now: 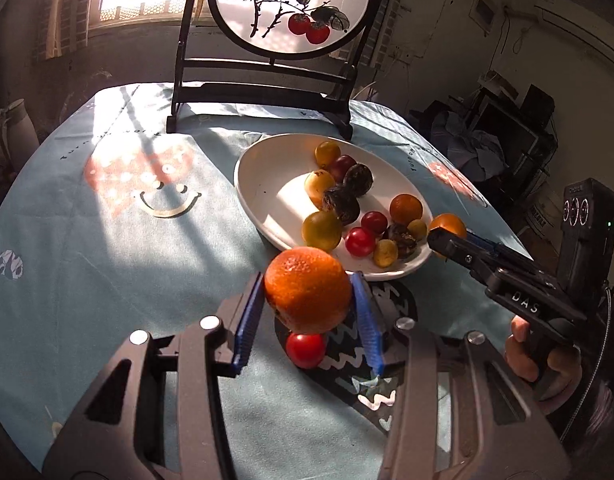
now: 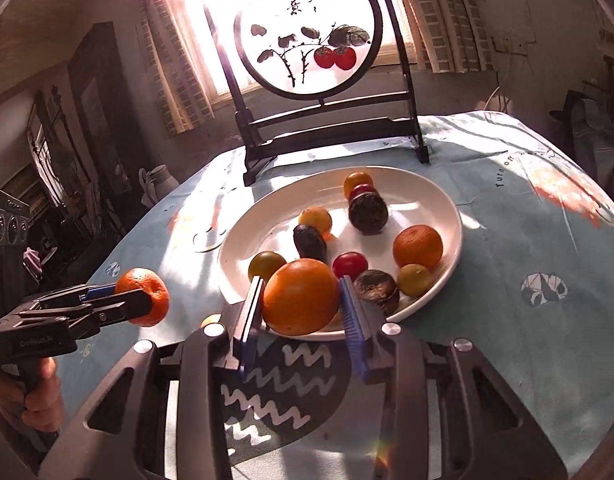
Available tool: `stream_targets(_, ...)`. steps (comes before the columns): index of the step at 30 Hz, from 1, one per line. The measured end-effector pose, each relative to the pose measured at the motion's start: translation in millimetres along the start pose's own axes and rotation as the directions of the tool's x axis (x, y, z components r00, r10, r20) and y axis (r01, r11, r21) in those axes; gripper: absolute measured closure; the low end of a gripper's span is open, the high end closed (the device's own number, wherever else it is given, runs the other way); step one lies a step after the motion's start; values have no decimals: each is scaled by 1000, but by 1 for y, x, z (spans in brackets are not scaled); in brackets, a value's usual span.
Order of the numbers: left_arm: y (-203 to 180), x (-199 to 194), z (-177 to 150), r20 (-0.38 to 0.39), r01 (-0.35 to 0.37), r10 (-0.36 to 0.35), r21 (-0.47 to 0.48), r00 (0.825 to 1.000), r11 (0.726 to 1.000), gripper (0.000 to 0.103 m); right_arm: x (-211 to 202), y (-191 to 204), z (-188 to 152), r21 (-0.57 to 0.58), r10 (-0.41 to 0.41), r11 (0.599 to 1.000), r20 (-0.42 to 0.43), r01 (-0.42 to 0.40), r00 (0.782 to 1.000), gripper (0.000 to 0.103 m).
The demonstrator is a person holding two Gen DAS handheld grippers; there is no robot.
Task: Organize fruits
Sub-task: 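Grasp the large mandarin with the left tool while the right tool lifts the orange, then release the orange onto the plate with the right tool while the left tool releases the mandarin, then grasp the last orange with the right tool while the left tool moves to a red cherry tomato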
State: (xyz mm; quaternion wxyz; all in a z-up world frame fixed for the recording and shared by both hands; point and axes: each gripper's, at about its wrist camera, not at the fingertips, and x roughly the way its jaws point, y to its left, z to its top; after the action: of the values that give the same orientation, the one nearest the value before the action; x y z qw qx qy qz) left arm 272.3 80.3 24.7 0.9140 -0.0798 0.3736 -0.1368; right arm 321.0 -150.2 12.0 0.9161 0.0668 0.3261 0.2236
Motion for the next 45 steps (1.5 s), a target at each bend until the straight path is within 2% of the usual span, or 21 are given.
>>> stream_targets(4,-8,28,31,18,-46,45,20,999,999,58,16,-20,14,13,-70,997,40,70,997,65)
stream_targets(8,-5,64,50,-6,-76,76,1,997,997,58,31,-33,24,36,-64,997,41,63,997,65)
stream_targets(15,0,101,64,-36,-151,151,9,988,988,58,55,-32,35,-6,-59,998,32,59,998,65)
stream_targets(16,1,103,65,-38,-165,165,3,986,986,56,57,-33,35,-6,-70,998,31,70,997,60)
stream_targets(17,2,102,65,-40,-176,176,-4,984,984,48,56,-33,36,-2,-83,996,38,84,996,48)
stream_targets(18,3,99,64,-34,-200,199,-11,979,980,17,54,-34,36,7,-90,996,48,89,995,43)
stream_targets(19,3,91,63,-3,-233,233,-17,973,972,6,48,-35,35,18,-91,996,61,90,994,38)
stream_targets(21,2,71,59,59,-253,254,-22,965,967,6,35,-33,36,34,-73,997,89,70,993,38)
stream_targets(23,2,56,55,71,-263,264,-29,962,964,6,25,-29,38,41,-43,998,97,39,994,38)
stream_targets(30,6,17,22,126,-348,354,-69,927,935,3,4,3,21,55,79,995,55,-82,995,38)
stream_targets(33,7,15,9,120,-366,370,-58,921,929,2,1,20,10,39,107,993,27,-108,994,38)
stream_targets(38,12,12,-1,108,-424,427,-45,898,904,2,5,42,-6,35,181,983,-47,-179,982,38)
stream_targets(41,21,9,-2,85,-422,428,-76,900,903,2,12,52,-13,37,212,977,-93,-209,973,37)
stream_targets(45,39,1,-3,69,-453,466,-149,882,879,2,25,57,-20,60,231,973,-163,-224,959,37)
